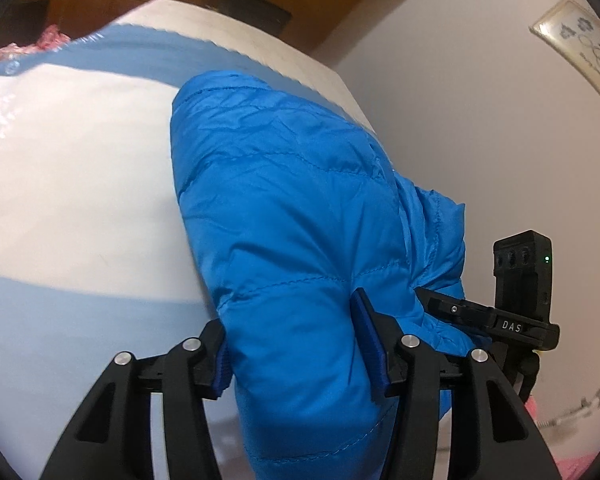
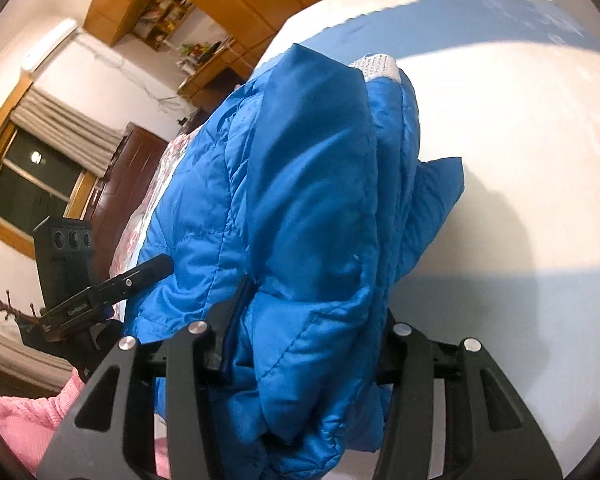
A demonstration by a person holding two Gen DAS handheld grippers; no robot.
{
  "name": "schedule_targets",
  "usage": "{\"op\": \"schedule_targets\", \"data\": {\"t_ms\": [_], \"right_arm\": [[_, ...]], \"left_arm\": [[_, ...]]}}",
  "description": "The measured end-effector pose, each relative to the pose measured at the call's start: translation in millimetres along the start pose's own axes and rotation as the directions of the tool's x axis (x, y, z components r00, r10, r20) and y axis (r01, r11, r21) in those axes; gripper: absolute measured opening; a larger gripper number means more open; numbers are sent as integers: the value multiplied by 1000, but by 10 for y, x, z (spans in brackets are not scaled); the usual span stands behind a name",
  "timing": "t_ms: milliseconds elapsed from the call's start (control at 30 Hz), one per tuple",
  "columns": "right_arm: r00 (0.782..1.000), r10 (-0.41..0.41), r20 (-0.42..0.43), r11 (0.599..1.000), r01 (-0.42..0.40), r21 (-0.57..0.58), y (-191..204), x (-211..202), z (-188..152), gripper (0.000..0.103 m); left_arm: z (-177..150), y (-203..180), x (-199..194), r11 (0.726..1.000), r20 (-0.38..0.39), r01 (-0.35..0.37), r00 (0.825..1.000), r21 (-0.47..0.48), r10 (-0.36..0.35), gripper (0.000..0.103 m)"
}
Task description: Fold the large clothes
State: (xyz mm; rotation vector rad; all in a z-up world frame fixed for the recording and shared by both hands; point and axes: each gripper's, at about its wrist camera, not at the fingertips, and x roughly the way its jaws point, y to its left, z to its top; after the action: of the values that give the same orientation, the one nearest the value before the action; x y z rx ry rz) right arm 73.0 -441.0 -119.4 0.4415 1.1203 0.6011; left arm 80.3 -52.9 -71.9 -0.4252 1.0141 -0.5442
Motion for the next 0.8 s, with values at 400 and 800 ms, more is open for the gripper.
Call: {"op": "schedule_targets", "data": {"t_ms": [400,800], "right_arm": [[993,-9,-121,1000,11,18,-222,889,552,47],[991,18,-132,991,0,132,-457,933,532,64]], "left_arm": [[317,575,489,990,-11,-110,994,-84,110,54],[249,730,686,987,-51,-140,989,-73,137,60]]}}
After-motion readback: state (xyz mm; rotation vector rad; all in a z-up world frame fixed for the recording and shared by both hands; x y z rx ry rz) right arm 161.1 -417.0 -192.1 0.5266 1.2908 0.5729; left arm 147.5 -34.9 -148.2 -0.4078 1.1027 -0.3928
